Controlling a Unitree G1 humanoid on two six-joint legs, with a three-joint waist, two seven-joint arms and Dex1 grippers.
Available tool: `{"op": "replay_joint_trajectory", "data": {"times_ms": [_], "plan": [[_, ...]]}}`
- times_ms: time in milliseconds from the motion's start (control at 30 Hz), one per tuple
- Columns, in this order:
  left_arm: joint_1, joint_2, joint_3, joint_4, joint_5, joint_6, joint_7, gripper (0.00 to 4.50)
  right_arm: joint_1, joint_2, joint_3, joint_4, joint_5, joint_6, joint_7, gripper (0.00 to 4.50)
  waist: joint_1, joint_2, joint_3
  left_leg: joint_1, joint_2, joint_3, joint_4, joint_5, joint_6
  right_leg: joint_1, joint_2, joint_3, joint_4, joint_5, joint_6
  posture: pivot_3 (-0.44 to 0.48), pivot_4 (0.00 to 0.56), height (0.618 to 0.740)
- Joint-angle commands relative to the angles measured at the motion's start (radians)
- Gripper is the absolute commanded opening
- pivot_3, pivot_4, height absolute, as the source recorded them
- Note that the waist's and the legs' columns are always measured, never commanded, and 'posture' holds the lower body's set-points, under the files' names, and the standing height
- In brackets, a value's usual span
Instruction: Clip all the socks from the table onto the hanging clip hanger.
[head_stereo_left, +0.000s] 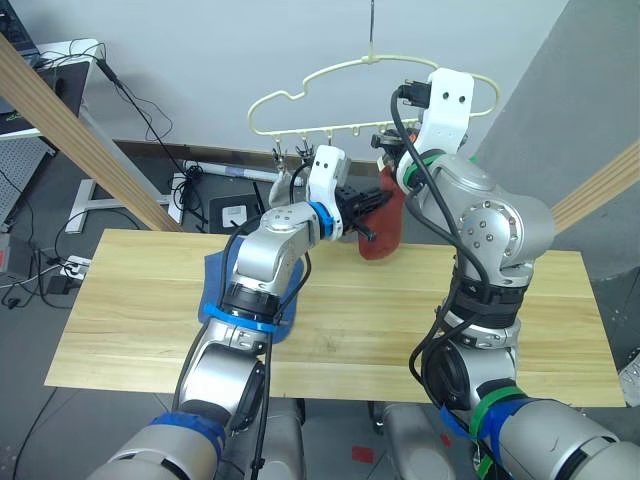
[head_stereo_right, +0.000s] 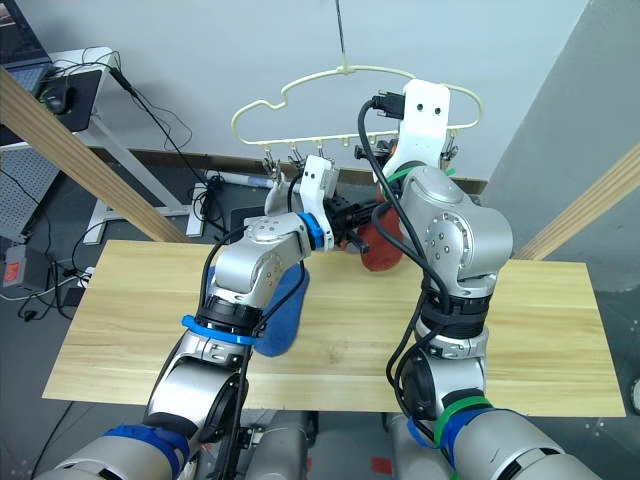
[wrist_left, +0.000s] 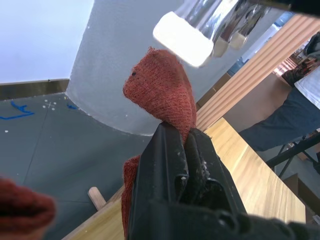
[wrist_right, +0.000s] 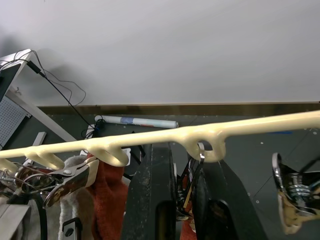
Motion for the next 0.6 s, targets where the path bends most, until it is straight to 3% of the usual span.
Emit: {"op": "replay_joint_trajectory", "data": {"times_ms": [33, 533, 600], "plan": [[-0.038, -0.008, 0.017, -0.013, -0.013, -0.029, 0.001, 0.06, -0.024, 0.002, 0.001, -0.047, 0.013, -0.017, 0.0, 0.06, 0.0, 0.0, 0.0, 0.0, 0.0, 0.0, 0.0, 0.0, 0.0, 0.0, 0.0, 0.0, 0.0, 0.0, 0.0, -0.014, 0.337, 0.74], [-0.083, -0.017, 0.037, 0.011, -0.023, -0.044, 0.001, 0.06, -0.023, 0.003, 0.0, -0.033, 0.014, -0.039, 0.003, 0.06, 0.0, 0.0, 0.0, 0.0, 0.0, 0.0, 0.0, 0.0, 0.0, 0.0, 0.0, 0.0, 0.0, 0.0, 0.0, -0.01, 0.332, 0.74], [-0.082, -0.016, 0.036, 0.011, -0.023, -0.044, 0.0, 0.0, -0.022, 0.003, -0.003, -0.035, 0.019, -0.033, 0.006, 0.81, 0.0, 0.0, 0.0, 0.0, 0.0, 0.0, 0.0, 0.0, 0.0, 0.0, 0.0, 0.0, 0.0, 0.0, 0.0, -0.01, 0.332, 0.74]]}}
